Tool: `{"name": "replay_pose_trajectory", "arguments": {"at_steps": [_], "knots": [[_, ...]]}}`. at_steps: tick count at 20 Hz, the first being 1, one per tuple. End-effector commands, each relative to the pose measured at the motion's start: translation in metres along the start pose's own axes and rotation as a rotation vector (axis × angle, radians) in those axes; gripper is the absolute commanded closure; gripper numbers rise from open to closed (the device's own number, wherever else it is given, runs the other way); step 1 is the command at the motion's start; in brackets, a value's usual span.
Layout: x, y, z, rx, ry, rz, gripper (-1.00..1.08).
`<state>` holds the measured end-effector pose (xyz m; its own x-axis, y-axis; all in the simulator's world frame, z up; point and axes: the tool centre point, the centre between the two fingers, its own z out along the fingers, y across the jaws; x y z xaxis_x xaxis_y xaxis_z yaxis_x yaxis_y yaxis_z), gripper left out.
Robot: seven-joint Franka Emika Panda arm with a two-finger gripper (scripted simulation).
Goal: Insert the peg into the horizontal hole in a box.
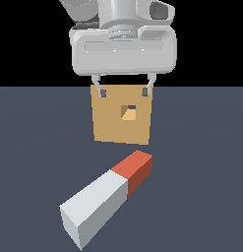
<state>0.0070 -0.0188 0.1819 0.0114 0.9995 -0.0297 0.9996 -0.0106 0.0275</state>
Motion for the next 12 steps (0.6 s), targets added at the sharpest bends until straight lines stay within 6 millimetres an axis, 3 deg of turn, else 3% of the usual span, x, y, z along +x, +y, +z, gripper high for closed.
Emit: {"name": "replay_pose_trajectory", "arguments": {"at_steps": [1,7,12], "knots": [[0.0,0.0,0.0,0.0,0.0,0.0,-0.92],[-0.009,0.0,0.008,0.002,0.001,0.045,-0.92],[-0.032,-0.002,0.026,0.008,0.003,0.154,-0.92]]}}
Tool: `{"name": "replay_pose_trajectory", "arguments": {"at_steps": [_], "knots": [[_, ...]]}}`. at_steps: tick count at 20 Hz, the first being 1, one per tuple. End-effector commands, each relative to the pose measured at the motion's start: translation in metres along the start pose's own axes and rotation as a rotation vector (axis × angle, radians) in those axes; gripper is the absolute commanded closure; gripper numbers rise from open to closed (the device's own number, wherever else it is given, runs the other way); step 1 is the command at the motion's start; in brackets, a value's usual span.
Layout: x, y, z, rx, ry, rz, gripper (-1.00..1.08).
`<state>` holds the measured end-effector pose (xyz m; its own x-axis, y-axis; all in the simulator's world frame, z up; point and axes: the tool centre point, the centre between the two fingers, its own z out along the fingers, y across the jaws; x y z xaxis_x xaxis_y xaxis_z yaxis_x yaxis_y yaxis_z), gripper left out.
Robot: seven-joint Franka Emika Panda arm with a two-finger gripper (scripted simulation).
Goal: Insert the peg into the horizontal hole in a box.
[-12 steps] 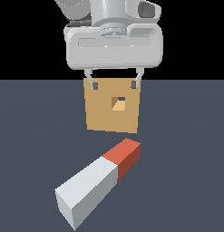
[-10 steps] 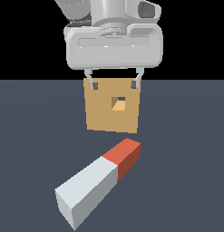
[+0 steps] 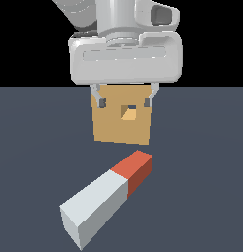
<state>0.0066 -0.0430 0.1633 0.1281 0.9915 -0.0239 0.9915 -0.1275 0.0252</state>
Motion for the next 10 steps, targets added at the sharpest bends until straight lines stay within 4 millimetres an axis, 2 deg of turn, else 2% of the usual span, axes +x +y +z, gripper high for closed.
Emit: {"name": "replay_pose_trajectory", "arguments": {"at_steps": [1,10], "knots": [[-0.014,0.0,0.012,0.004,0.001,0.068,-0.92],[-0.08,-0.016,0.067,0.022,0.009,0.397,-0.92]]}}
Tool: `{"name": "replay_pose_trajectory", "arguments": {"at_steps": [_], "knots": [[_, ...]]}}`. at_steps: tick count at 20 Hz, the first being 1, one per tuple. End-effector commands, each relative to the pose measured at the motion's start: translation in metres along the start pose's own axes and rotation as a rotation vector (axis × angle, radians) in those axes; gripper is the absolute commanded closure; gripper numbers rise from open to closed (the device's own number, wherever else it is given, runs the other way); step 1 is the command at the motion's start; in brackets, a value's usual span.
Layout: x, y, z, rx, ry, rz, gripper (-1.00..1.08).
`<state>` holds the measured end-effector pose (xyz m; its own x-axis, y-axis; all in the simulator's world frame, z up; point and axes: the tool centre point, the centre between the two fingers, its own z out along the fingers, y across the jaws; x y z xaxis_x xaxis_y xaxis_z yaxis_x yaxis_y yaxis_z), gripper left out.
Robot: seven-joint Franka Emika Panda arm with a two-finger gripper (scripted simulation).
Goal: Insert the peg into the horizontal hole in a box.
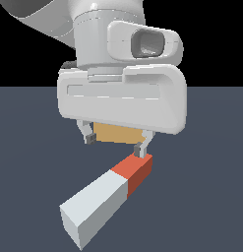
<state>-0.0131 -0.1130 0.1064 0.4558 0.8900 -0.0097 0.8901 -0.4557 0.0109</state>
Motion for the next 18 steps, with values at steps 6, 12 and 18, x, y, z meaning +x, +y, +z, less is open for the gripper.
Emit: {"name": "replay_pose_trajectory", "arguments": {"at_steps": [6,12,18], "knots": [[-0.037,-0.004,0.031,0.01,0.006,0.182,-0.92],[-0.041,-0.005,0.035,0.012,0.008,0.208,-0.92],[-0.041,-0.006,0.044,0.012,0.007,0.206,-0.92]]}}
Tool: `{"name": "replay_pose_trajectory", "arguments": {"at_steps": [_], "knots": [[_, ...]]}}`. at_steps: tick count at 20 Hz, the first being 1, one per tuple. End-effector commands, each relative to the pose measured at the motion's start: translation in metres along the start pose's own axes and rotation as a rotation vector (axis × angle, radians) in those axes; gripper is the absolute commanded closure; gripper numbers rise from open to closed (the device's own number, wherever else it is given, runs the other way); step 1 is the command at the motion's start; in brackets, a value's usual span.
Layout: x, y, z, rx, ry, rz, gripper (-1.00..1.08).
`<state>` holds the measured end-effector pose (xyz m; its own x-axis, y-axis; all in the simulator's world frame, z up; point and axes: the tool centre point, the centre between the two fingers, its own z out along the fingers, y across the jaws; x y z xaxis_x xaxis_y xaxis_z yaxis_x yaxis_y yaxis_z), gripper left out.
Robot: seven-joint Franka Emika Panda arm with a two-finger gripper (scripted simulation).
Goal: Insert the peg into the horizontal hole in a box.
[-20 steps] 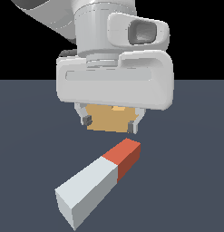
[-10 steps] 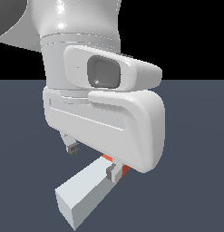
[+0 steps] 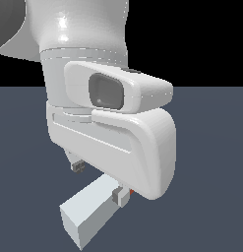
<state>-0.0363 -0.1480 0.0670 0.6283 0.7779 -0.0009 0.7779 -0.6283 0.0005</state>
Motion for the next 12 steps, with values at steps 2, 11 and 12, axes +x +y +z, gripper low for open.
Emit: {"name": "replay_pose_trajectory", "arguments": {"at_steps": [2,11,12], "knots": [[0.0,-0.001,0.012,0.001,0.0,0.001,-0.92],[0.0,-0.001,0.045,0.001,0.0,0.002,-0.92],[0.0,-0.001,0.046,0.001,0.0,0.002,-0.92]]}}
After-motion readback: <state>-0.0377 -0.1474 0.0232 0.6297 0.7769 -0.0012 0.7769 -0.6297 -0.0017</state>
